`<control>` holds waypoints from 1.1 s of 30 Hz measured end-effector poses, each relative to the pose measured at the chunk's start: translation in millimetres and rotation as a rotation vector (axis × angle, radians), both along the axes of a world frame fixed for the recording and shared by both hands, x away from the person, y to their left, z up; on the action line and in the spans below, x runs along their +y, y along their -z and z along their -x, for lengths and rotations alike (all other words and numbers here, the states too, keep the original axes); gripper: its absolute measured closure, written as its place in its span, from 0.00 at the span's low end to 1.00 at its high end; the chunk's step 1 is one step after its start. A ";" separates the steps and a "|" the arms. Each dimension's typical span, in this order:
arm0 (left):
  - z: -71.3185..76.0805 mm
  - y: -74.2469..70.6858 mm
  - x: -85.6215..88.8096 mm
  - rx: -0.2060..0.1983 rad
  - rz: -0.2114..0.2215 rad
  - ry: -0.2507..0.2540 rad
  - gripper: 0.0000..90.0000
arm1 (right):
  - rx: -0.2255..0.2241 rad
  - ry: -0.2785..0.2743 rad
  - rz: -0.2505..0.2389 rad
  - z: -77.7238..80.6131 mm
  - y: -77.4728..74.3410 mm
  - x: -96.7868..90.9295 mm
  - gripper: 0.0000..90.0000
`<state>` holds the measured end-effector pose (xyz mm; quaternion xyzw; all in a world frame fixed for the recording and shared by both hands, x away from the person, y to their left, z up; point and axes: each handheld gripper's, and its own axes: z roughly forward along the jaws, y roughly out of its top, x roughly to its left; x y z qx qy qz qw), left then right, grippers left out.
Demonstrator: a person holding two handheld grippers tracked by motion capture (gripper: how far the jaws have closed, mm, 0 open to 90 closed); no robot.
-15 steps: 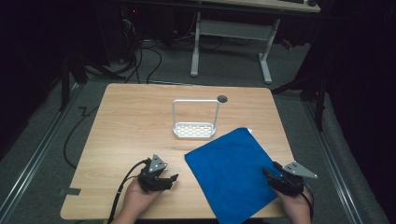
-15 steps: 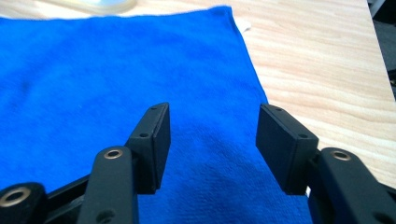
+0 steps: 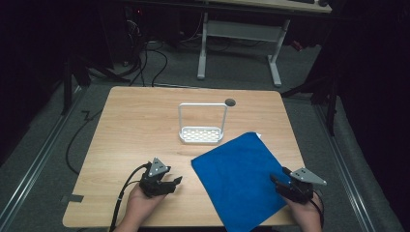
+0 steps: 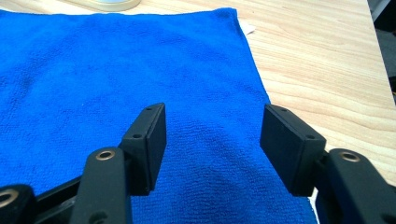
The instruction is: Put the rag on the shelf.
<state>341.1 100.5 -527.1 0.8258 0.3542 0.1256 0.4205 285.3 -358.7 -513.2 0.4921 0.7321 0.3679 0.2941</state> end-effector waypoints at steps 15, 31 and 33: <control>4.7 -7.3 -11.7 0.000 0.076 0.034 0.50 | 0.027 -0.040 -0.011 1.9 -3.7 -0.1 0.51; 34.0 -7.6 -93.3 0.050 0.062 0.259 0.58 | 0.032 -0.025 -0.044 12.5 -2.2 -8.3 0.55; 41.5 -6.2 -107.8 0.055 0.047 0.306 0.61 | 0.032 -0.030 -0.049 12.9 -2.2 -9.1 0.56</control>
